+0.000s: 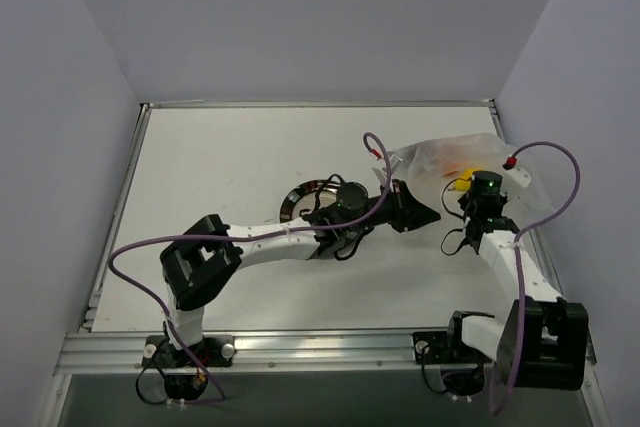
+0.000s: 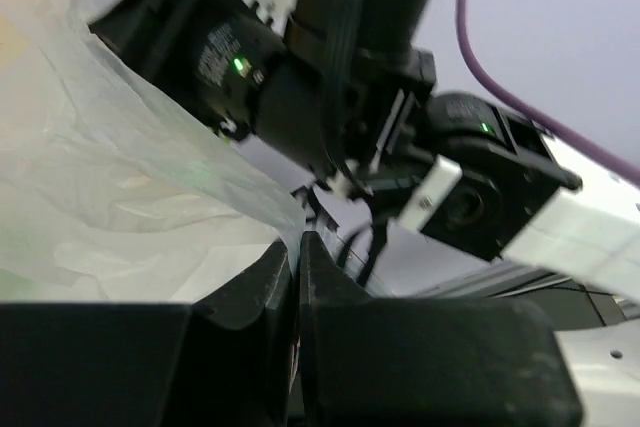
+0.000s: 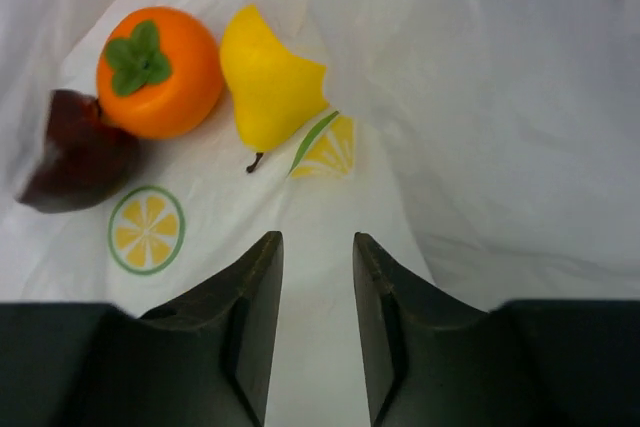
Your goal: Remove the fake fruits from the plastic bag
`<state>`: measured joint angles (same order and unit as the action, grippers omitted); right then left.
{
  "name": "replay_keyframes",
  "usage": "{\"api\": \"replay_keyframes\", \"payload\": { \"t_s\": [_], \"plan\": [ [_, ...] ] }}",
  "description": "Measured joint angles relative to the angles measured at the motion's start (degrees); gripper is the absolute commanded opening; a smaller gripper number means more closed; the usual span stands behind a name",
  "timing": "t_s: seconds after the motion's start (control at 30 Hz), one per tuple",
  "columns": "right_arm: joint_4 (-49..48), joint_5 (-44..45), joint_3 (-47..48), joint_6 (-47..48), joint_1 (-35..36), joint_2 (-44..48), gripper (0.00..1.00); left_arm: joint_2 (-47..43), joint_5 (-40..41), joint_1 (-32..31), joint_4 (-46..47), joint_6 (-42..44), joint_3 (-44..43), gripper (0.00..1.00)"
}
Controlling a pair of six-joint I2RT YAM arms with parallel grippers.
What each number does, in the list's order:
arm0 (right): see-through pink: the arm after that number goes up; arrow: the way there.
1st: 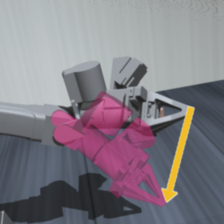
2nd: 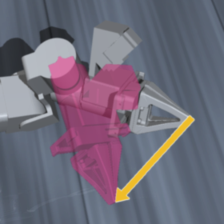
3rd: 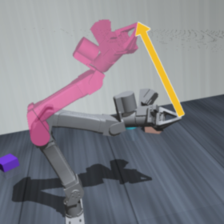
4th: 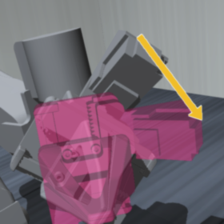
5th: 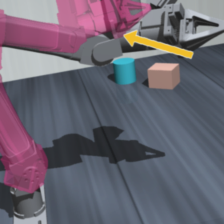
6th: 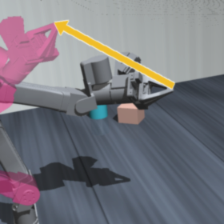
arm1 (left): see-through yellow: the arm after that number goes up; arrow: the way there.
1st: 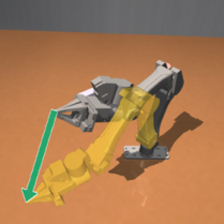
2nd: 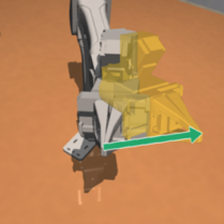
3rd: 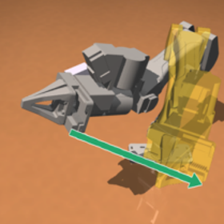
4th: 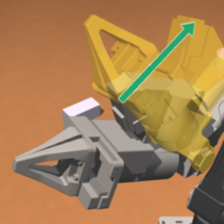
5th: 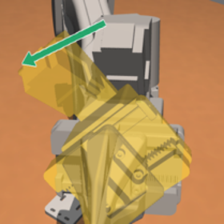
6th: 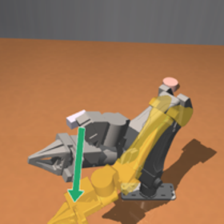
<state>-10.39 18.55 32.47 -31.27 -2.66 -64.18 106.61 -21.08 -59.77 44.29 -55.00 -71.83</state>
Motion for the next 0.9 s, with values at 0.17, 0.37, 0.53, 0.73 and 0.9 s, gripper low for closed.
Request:
{"api": "replay_keyframes", "payload": {
  "t_s": [0.17, 0.37, 0.53, 0.73, 0.9],
  "plan": [
    [-2.7, -1.2, 1.4, -0.1, -3.2, -4.0, 0.79, 0.0, 0.2, -1.7, 2.0, -1.1, 1.6, 0.02],
    [-5.8, -3.9, 1.7, -0.3, -6.6, -7.6, 0.89, 0.3, 0.5, -1.7, 4.4, -2.8, 2.3, 0.02],
    [-11.4, -7.5, 2.8, -1.5, -7.5, -15.3, 0.89, 0.3, 1.0, -1.7, 5.8, -3.0, 2.3, 0.02],
    [-20.0, -10.0, 2.9, -3.6, -7.4, -20.2, 0.93, 0.7, 1.0, -1.8, 8.2, -4.2, 3.3, 0.02],
    [-23.5, -9.7, 4.7, -4.5, -7.5, -23.5, 0.97, 1.7, 1.0, -1.8, 9.1, -5.2, 4.0, 0.02]
  ]
}}
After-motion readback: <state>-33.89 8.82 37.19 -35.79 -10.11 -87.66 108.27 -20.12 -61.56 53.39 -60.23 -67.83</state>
